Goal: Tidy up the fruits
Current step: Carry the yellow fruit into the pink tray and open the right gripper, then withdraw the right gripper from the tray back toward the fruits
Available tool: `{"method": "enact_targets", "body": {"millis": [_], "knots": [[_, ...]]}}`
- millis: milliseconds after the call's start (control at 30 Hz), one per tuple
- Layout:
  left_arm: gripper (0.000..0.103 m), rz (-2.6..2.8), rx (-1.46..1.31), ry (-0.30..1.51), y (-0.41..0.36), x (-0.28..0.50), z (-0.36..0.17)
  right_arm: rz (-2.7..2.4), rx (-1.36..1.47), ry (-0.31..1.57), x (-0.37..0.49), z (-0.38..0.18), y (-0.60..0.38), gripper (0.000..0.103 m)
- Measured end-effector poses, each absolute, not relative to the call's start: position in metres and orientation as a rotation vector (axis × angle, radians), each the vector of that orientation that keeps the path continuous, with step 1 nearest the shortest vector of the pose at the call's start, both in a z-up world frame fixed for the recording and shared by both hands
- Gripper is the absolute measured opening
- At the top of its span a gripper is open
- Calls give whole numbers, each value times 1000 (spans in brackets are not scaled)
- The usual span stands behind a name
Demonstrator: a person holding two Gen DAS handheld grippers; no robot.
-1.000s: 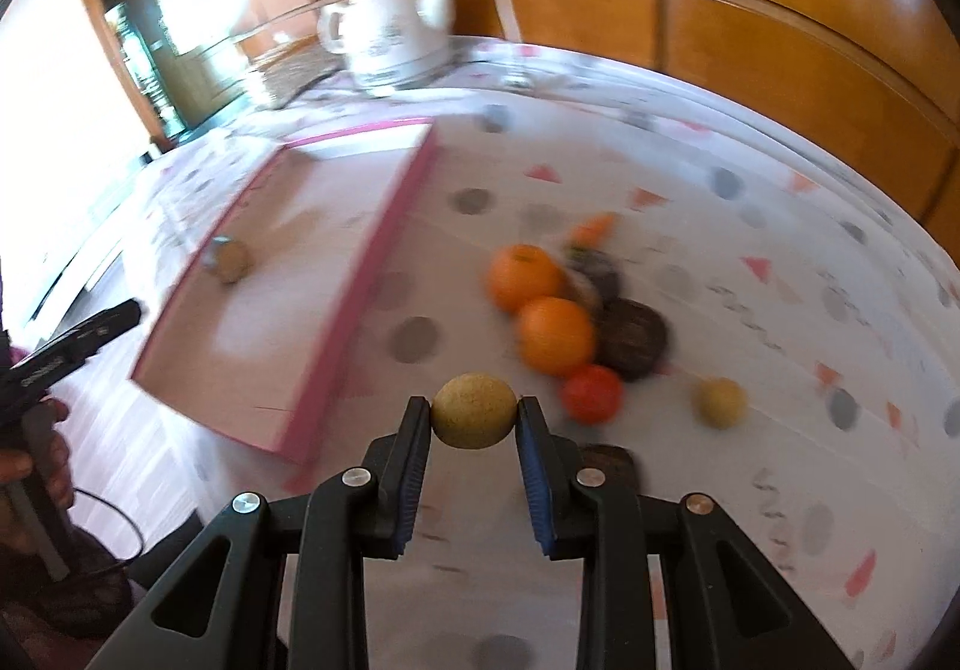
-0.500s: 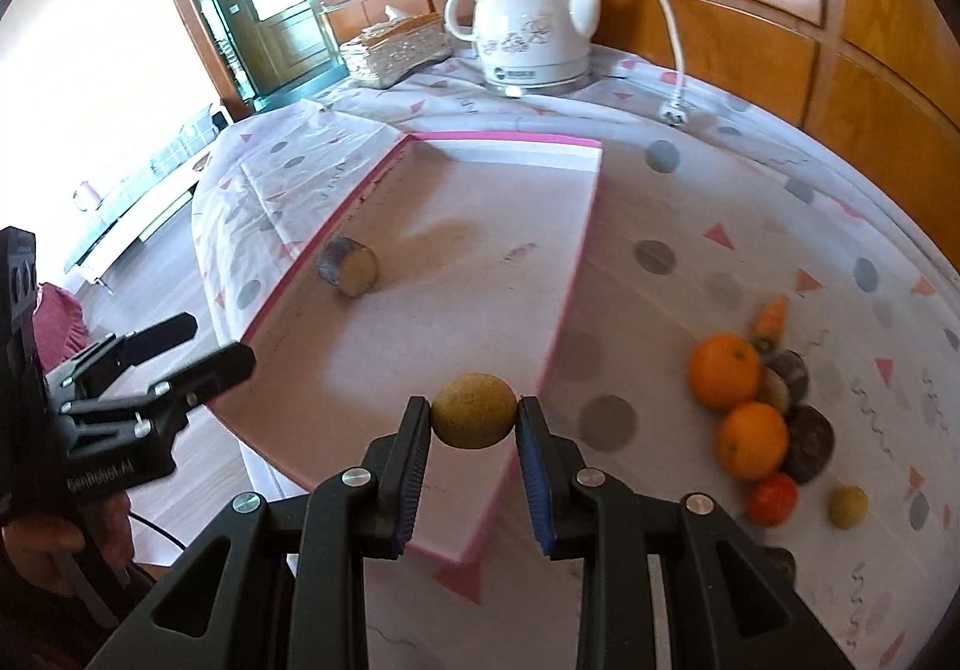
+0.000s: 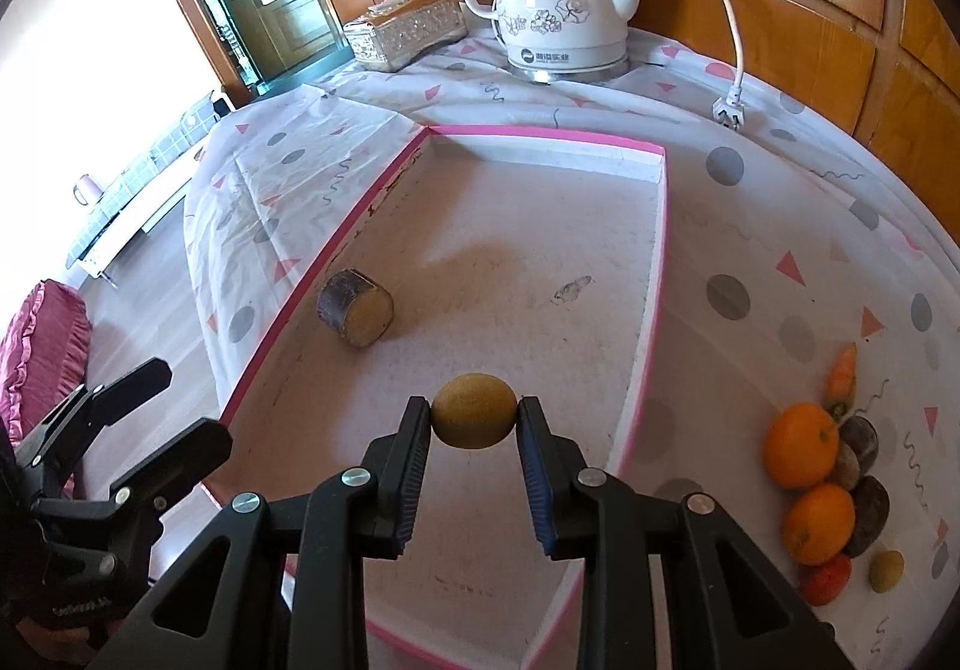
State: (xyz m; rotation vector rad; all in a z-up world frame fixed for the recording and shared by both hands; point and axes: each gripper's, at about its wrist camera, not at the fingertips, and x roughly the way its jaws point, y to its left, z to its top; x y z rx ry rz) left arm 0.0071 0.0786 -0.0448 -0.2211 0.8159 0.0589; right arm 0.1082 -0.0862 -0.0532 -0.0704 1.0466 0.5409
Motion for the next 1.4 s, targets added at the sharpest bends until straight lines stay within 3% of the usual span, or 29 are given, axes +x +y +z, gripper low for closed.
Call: {"method": "enact_targets", "body": {"millis": [100, 200, 1400], "knots": [[86, 64, -223, 819, 80, 7, -46, 538, -70, 1043, 109, -54, -84, 30], [86, 60, -215, 819, 77, 7, -45, 527, -71, 1033, 106, -53, -85, 37], [86, -91, -47, 810, 13, 4, -26, 267, -133, 901, 44, -18, -185, 38]]}}
